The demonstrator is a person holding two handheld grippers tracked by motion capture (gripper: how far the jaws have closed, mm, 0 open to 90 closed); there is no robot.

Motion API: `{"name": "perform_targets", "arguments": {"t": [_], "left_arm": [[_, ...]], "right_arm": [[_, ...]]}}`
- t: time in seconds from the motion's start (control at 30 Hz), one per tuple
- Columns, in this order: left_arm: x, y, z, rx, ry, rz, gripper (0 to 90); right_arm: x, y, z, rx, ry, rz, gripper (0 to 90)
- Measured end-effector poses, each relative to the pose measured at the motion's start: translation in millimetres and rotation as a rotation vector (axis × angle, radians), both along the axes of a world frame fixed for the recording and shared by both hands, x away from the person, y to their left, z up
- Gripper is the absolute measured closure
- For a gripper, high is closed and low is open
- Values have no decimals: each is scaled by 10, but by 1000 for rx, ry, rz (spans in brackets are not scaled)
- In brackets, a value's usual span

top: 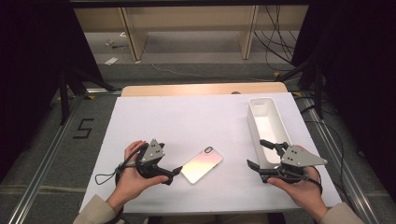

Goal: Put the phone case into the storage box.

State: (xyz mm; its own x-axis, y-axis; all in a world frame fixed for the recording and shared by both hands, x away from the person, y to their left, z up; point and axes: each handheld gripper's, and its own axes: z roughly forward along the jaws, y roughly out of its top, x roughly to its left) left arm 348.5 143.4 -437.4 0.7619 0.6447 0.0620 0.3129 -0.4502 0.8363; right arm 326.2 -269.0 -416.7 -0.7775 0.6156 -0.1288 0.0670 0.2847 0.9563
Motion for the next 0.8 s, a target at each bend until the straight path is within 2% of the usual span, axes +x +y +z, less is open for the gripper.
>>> {"name": "perform_targets", "arguments": {"t": [0.37,0.53,0.63,0.8], "left_arm": [[-12,-17,-4,7,4,-6,0],[-19,-66,-25,34,14,-31,0],[-17,-90,-33,35,13,-35,0],[4,-172,-60,54,36,-60,0]], "right_arm": [[-3,1,-5,-5,6,0,207],[-2,14,-12,-7,7,2,208],[-2,16,-12,-11,7,2,208],[17,29,-32,-11,11,-1,208]]}}
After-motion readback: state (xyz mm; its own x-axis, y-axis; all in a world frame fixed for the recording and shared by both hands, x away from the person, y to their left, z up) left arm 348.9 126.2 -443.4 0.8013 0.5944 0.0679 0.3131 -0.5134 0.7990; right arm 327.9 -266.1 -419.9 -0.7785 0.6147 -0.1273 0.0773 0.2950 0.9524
